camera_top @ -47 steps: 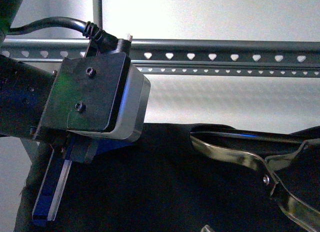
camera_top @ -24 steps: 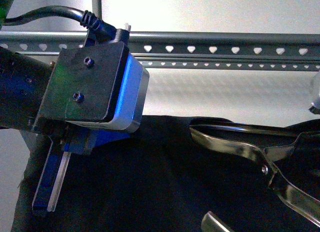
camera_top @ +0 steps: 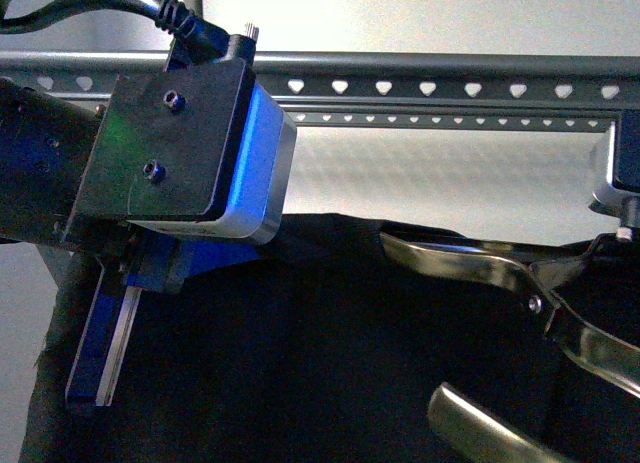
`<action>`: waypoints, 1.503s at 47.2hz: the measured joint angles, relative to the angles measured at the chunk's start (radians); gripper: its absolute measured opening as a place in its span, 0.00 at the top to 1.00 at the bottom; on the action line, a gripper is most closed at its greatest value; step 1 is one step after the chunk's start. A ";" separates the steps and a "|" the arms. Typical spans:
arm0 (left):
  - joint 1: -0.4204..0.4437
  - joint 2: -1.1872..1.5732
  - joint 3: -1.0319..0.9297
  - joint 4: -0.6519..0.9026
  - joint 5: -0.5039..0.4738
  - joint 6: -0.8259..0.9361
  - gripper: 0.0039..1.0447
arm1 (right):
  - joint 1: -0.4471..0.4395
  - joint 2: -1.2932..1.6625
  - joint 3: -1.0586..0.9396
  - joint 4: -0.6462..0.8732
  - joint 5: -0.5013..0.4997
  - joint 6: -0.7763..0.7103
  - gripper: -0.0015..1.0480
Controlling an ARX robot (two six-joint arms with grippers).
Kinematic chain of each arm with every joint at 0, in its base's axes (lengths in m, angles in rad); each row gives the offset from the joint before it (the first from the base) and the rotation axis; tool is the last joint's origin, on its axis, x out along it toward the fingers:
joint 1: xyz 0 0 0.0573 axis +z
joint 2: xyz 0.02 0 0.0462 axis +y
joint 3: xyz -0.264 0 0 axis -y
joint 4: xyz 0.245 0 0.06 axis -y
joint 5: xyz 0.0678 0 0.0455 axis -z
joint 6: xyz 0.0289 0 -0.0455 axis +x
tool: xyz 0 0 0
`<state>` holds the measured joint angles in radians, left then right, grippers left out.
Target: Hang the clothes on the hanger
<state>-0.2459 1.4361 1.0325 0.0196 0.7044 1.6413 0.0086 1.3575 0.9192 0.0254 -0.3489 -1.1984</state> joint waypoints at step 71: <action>-0.001 -0.003 0.000 0.003 -0.039 -0.003 0.02 | -0.248 0.094 0.200 -0.398 -0.020 0.676 0.91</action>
<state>-0.2470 1.4326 1.0325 0.0231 0.6651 1.6386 -0.2398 1.4517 1.1187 -0.3729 -0.3691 -0.5224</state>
